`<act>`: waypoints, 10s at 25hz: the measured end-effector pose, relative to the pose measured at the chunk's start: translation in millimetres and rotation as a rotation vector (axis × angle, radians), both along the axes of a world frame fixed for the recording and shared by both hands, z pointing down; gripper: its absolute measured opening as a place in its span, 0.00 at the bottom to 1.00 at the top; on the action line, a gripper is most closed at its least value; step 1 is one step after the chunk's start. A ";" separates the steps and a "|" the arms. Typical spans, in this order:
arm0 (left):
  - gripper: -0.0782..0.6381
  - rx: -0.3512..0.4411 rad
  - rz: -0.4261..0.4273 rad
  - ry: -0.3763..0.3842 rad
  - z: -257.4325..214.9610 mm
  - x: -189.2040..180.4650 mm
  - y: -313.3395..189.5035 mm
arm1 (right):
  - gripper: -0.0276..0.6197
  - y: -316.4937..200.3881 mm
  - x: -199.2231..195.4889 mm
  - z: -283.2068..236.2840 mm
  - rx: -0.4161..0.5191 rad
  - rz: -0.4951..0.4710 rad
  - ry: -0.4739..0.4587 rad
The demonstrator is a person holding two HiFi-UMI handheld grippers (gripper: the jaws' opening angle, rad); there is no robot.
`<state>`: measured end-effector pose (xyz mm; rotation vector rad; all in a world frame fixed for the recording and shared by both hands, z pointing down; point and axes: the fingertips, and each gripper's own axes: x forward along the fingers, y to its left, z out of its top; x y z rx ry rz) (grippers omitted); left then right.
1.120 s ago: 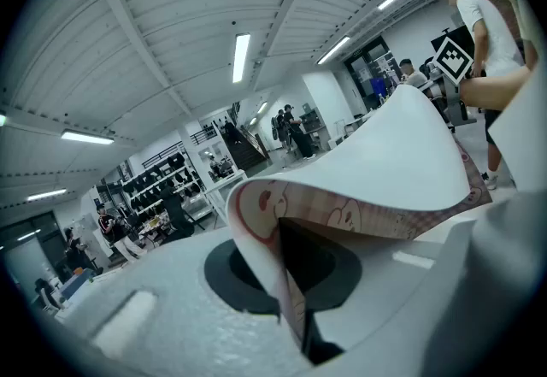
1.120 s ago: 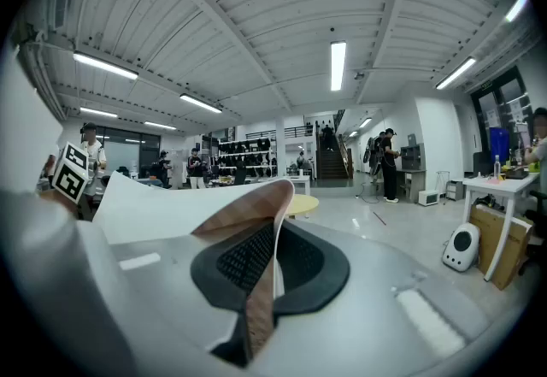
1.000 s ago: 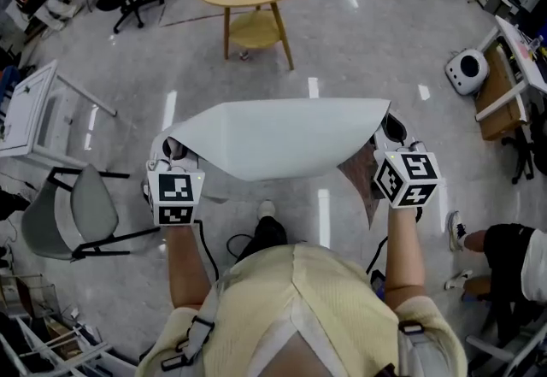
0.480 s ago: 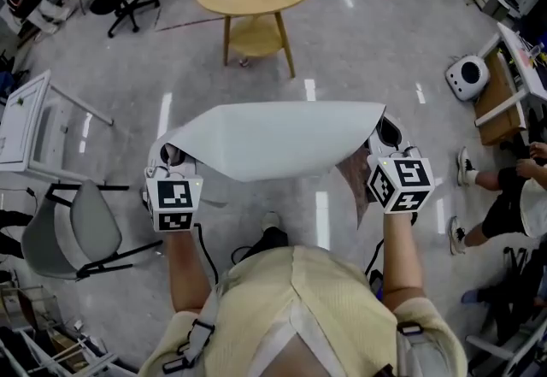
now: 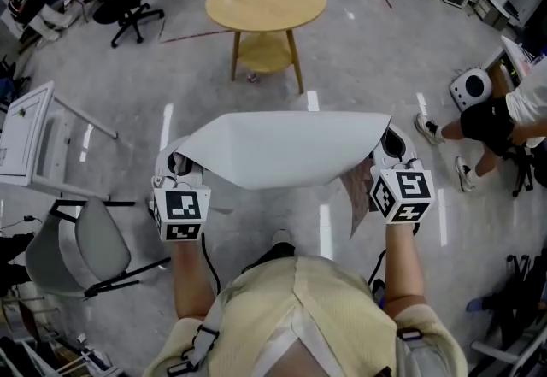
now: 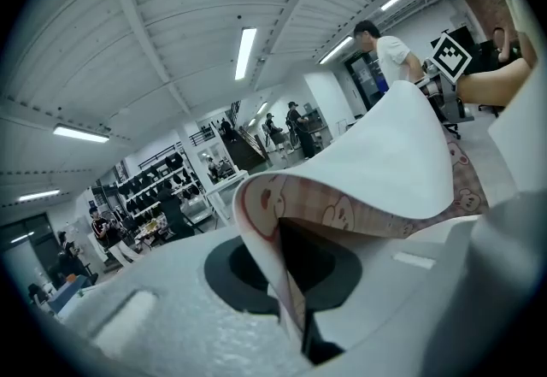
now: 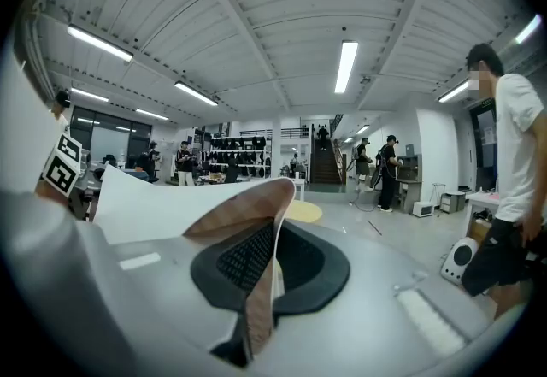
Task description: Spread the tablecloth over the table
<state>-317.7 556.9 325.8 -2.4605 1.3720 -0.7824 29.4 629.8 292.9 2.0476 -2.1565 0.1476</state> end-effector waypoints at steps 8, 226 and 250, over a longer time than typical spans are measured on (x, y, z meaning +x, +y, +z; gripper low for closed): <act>0.12 0.005 0.010 0.009 2.8 -7.6 -33.8 | 0.05 -29.8 -6.7 -1.1 -0.007 0.004 0.031; 0.39 -0.041 0.350 -0.503 216.2 299.3 -1088.7 | 0.32 -1124.9 203.3 226.3 -0.313 -0.142 0.422; 0.15 -0.056 0.291 -0.434 186.8 331.0 -1141.1 | 0.25 -1073.3 193.8 226.8 -0.313 -0.068 0.346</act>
